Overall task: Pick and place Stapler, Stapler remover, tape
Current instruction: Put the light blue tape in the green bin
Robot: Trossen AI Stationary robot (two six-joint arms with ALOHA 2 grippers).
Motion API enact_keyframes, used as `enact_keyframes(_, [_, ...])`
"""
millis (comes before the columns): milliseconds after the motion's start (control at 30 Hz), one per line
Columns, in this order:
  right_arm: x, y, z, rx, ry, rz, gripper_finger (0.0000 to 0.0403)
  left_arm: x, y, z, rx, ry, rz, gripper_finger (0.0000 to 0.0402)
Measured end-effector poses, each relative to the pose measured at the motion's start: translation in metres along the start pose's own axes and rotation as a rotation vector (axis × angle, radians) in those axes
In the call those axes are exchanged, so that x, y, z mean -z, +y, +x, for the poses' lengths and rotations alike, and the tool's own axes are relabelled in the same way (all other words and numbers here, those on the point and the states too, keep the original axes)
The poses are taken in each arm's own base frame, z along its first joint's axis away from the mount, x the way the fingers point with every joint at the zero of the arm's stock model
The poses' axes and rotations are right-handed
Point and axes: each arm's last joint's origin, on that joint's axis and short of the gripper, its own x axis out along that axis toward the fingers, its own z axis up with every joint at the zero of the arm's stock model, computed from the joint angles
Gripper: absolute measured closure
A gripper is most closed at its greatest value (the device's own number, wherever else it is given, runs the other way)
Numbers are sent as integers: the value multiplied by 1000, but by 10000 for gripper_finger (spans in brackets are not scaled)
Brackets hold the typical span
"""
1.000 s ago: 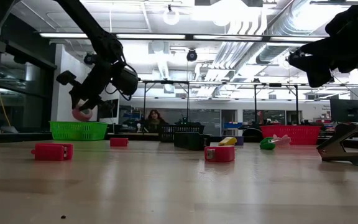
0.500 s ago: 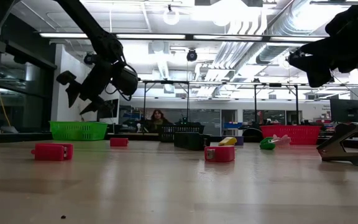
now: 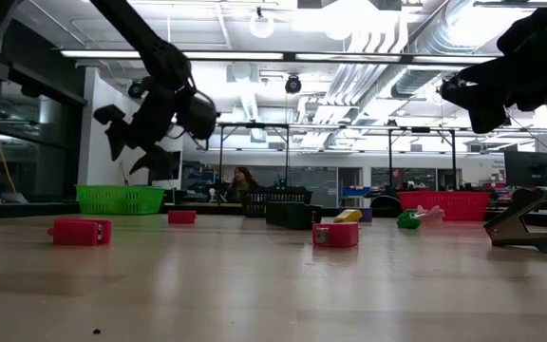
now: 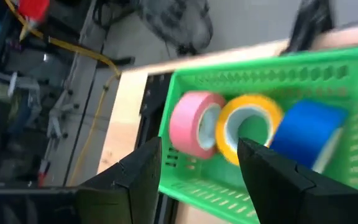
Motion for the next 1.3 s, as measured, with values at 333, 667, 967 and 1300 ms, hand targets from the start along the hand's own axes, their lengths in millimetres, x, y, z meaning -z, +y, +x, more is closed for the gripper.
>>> enact_keyframes(333, [0, 0, 0, -1, 1, 0, 206, 13, 17, -56, 115, -138, 39, 197])
enact_keyframes(667, [0, 0, 0, 0, 0, 0, 206, 51, 40, -126, 325, -292, 134, 197])
enact_keyframes(967, [0, 0, 0, 0, 0, 0, 205, 112, 50, -180, 556, -396, 260, 197])
enact_keyframes(1300, [0, 0, 0, -1, 0, 0, 205, 181, 77, -222, 782, -522, 339, 197])
